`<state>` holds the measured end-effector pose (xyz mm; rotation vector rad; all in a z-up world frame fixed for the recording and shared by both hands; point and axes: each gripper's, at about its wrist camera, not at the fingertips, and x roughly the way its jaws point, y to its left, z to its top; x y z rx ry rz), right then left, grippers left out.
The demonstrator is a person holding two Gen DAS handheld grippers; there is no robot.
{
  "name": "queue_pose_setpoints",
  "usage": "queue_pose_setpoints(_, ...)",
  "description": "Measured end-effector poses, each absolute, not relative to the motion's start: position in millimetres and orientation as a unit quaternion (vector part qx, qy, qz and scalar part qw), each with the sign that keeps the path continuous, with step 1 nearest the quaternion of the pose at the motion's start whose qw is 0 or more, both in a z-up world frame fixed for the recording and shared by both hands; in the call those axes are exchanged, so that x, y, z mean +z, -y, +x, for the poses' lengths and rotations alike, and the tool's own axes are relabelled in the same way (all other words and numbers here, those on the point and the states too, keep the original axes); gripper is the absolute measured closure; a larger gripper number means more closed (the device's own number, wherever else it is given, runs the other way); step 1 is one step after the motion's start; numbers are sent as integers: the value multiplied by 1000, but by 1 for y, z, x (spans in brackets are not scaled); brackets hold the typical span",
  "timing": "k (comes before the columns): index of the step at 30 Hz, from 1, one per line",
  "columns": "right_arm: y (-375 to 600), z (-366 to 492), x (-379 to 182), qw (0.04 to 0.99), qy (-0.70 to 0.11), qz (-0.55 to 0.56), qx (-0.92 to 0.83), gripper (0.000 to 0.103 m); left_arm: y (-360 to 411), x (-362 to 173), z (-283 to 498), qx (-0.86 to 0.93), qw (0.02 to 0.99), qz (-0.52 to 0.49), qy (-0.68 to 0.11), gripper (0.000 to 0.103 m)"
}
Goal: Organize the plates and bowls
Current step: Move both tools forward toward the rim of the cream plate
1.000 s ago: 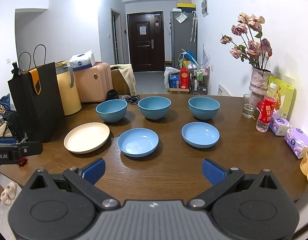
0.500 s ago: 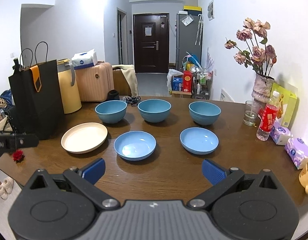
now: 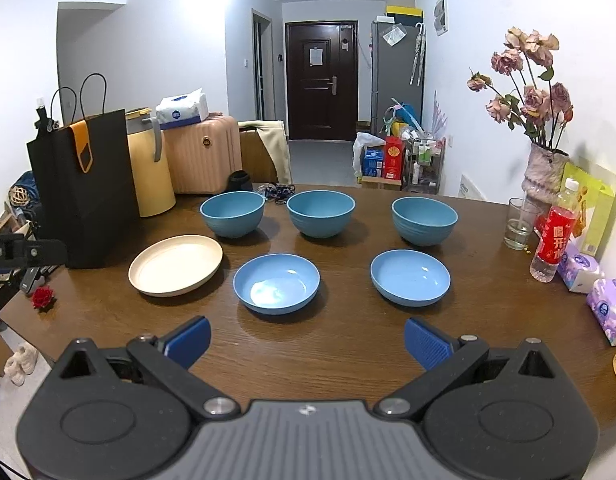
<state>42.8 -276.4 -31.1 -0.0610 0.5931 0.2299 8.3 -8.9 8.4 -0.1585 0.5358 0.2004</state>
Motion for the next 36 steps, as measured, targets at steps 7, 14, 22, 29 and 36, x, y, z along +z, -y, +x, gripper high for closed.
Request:
queue_pose_setpoints(7, 263, 62, -38, 953, -288, -12, 98, 0, -6, 8, 39, 72, 959, -61, -268, 0)
queue_pose_setpoints(14, 236, 88, -41, 955, -290, -5, 67, 0, -35, 5, 80, 22, 960, -53, -276, 0)
queue_pose_setpoints(22, 190, 125, -43, 950, -307, 4, 53, 0, -78, 2, 124, -3, 957, -35, -288, 0)
queue_pose_setpoints(29, 153, 159, -53, 943, -329, 12, 58, 0, -110, -7, 159, 0, 952, -15, -305, 0)
queue_pose_setpoints(36, 121, 200, -73, 929, -361, 37, 66, 0, -133, -27, 199, -2, 935, 26, -355, 0)
